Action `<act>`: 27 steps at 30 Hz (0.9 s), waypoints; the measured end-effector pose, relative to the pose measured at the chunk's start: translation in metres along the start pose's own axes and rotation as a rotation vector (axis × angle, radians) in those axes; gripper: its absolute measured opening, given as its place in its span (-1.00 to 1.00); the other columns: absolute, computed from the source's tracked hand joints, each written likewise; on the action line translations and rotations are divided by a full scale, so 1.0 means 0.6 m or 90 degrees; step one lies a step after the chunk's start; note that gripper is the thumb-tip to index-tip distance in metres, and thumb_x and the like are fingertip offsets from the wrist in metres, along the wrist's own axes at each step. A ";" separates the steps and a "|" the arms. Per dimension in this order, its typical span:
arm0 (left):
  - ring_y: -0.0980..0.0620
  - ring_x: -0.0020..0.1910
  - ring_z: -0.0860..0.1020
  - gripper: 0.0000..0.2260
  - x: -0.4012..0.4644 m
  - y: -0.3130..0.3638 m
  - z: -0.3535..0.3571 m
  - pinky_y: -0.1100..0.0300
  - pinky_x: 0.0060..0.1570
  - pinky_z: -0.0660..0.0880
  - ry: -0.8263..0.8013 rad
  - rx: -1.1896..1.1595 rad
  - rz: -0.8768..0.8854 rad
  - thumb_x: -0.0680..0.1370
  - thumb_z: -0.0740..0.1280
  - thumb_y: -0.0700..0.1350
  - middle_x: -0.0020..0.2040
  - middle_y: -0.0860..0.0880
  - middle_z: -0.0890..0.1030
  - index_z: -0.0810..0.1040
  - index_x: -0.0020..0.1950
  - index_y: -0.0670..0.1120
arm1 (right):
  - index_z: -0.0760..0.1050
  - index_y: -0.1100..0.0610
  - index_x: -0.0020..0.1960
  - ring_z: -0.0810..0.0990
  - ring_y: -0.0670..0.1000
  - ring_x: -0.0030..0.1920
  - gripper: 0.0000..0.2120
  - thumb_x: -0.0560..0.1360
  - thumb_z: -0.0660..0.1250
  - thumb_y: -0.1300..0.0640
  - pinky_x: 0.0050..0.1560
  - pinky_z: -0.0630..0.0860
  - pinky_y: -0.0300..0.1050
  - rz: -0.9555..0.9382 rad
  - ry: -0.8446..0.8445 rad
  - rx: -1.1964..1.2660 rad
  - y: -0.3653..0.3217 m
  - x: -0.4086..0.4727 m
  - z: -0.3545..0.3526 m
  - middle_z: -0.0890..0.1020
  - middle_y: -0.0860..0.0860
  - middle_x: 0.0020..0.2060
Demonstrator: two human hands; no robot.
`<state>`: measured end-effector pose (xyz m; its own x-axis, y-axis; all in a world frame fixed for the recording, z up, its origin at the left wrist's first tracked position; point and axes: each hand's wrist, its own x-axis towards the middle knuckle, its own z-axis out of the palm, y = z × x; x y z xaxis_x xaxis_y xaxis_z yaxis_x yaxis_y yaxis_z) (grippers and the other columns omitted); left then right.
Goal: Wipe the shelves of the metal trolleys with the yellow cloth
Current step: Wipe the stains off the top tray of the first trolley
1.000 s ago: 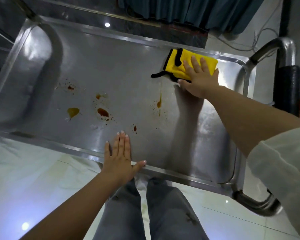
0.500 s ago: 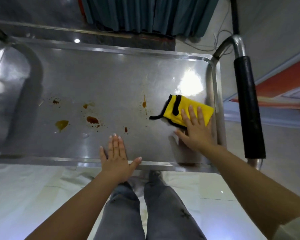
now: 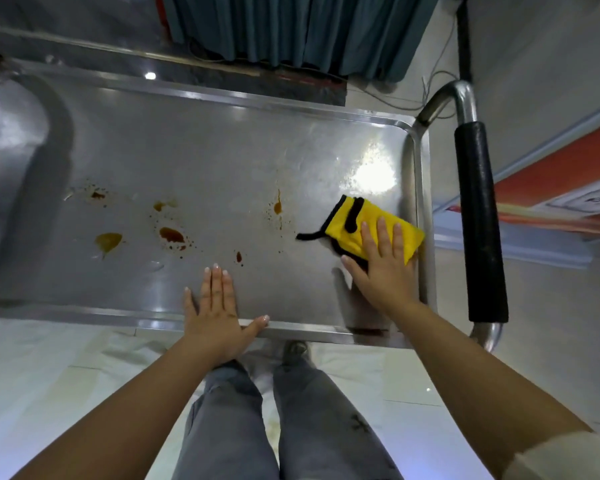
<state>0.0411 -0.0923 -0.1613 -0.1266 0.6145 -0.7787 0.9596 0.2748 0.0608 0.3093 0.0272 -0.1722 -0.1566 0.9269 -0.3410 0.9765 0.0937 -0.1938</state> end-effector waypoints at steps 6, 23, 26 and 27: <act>-0.05 0.22 -0.72 -0.04 0.004 -0.003 0.008 -0.15 0.30 -0.50 0.002 -0.002 0.010 0.25 -0.34 0.57 0.23 -0.08 -0.75 -0.75 0.20 -0.10 | -0.17 -0.19 0.53 -0.34 0.07 0.51 -0.26 0.47 -0.02 -0.44 0.41 -0.13 0.41 0.002 -0.014 0.030 0.000 0.178 -0.058 -0.23 -0.09 0.54; -0.08 0.25 -0.70 -0.01 0.008 0.001 0.005 -0.19 0.31 -0.50 -0.009 0.003 0.004 0.22 -0.37 0.59 0.25 -0.10 -0.74 -0.72 0.24 -0.12 | -0.10 -0.13 0.55 -0.36 0.05 0.51 -0.26 0.47 -0.06 -0.42 0.46 0.00 0.30 -0.051 0.027 0.048 0.025 0.010 -0.001 -0.19 -0.05 0.55; -0.09 0.25 -0.70 0.00 0.007 0.002 0.005 -0.19 0.31 -0.50 0.001 0.006 0.007 0.17 -0.41 0.59 0.24 -0.11 -0.74 -0.72 0.21 -0.13 | -0.06 -0.10 0.55 -0.31 0.08 0.52 -0.27 0.48 -0.08 -0.42 0.43 0.10 0.30 -0.057 0.033 0.026 0.027 -0.086 0.032 -0.13 -0.02 0.55; -0.09 0.24 -0.70 0.00 0.006 0.002 0.005 -0.19 0.30 -0.50 0.004 0.004 0.012 0.15 -0.43 0.59 0.24 -0.12 -0.74 -0.72 0.21 -0.13 | -0.05 -0.09 0.55 -0.29 0.09 0.53 -0.26 0.48 -0.10 -0.42 0.42 0.11 0.31 -0.057 0.029 0.016 0.030 -0.115 0.041 -0.12 -0.02 0.56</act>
<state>0.0426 -0.0918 -0.1661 -0.1097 0.6243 -0.7734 0.9633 0.2587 0.0722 0.3343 -0.0437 -0.1750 -0.2353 0.9310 -0.2792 0.9550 0.1680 -0.2445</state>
